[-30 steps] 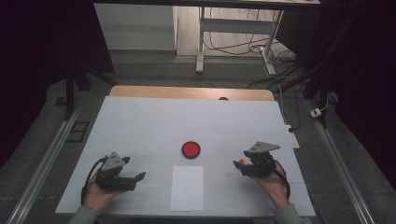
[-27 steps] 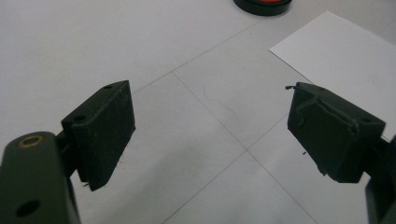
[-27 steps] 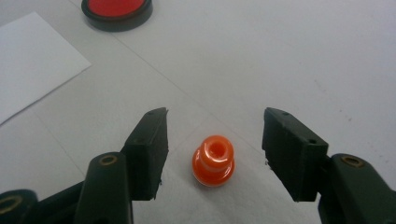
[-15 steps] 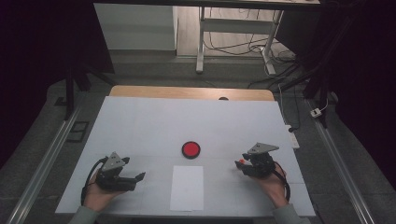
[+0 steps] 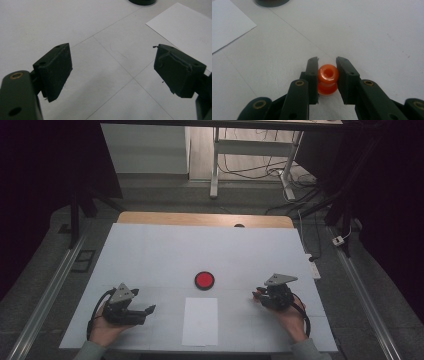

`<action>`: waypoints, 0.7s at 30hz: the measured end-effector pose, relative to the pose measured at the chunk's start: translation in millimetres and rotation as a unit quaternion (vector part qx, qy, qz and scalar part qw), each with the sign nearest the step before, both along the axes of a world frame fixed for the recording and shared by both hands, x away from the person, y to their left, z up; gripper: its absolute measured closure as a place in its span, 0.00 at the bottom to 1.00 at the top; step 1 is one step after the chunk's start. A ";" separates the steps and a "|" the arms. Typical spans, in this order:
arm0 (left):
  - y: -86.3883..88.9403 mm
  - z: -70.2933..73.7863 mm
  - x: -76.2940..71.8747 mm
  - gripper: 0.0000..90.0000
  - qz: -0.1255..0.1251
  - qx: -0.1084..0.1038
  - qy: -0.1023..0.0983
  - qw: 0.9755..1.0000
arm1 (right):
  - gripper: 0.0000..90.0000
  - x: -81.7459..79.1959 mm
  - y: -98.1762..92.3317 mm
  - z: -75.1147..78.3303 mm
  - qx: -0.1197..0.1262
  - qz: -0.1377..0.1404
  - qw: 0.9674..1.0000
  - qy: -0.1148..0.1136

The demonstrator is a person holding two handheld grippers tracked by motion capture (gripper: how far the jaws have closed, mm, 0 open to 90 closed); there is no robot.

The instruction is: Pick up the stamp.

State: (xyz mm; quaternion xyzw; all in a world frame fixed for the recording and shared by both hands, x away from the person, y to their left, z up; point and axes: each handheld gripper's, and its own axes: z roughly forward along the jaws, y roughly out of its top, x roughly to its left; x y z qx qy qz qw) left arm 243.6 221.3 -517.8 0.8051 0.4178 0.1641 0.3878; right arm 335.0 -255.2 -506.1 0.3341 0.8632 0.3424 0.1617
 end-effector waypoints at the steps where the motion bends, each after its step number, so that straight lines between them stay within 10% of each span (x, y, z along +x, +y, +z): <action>1: -0.1 0.0 -0.1 0.17 0.000 0.000 0.000 1.000 | 0.80 0.0 -0.1 0.1 0.001 0.000 1.000 0.001; 21: -1.3 -1.6 0.3 0.17 0.003 0.004 0.001 1.000 | 0.80 -4.0 -6.9 12.9 0.063 -0.010 0.998 -0.022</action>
